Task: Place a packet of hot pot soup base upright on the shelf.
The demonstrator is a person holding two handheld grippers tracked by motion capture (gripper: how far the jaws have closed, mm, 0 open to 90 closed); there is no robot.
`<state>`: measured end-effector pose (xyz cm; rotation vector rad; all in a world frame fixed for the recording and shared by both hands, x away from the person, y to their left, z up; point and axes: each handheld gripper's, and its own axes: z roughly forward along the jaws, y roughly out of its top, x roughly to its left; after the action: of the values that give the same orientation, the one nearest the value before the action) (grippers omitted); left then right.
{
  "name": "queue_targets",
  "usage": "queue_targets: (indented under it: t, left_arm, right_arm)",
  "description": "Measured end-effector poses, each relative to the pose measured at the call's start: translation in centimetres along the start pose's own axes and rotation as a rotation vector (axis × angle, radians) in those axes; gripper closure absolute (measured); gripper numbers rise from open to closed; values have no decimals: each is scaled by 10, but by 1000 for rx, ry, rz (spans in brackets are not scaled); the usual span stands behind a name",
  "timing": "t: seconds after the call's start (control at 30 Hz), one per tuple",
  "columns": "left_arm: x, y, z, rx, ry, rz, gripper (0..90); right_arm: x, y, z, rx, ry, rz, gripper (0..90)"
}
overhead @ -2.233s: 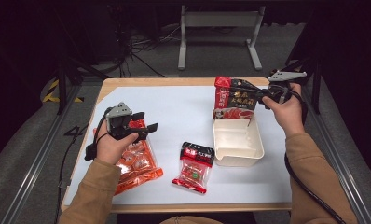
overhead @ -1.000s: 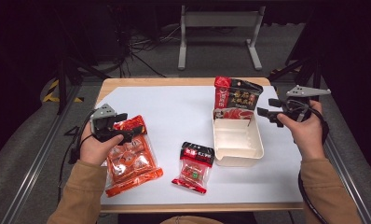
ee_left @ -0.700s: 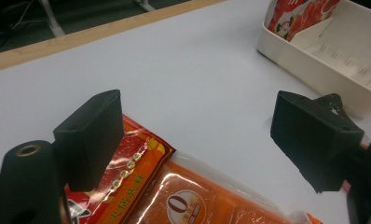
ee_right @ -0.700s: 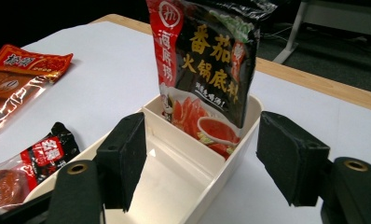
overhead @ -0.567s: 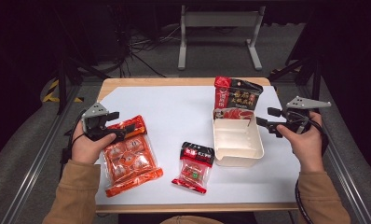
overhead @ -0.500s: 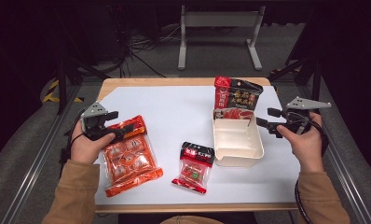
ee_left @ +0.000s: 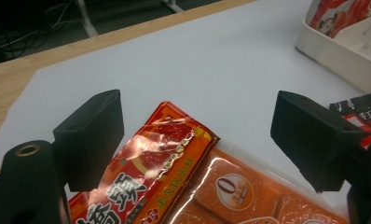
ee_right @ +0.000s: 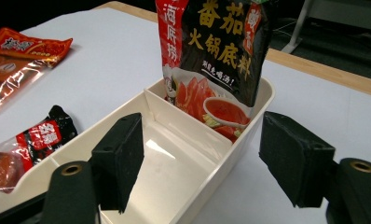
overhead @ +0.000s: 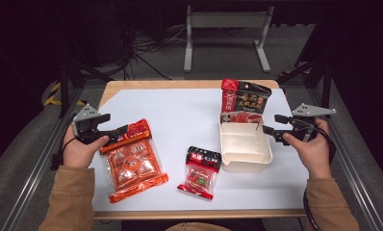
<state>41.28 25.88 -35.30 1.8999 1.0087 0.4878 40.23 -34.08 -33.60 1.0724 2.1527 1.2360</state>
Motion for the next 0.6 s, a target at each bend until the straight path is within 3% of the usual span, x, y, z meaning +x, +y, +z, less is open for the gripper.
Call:
queue_targets:
  t: [0.17,0.23,0.6]
  left_arm:
    - [15,-12,4,-36,60,-33,192]
    - [18,-15,6,-32,63,-44,193]
    - [48,-47,24,38,114,-123,193]
  right_arm:
    - [1,1,1,-8,6,-13,306]
    - [1,1,1,-8,8,-13,306]
    - [2,0,4,-11,24,-22,298]
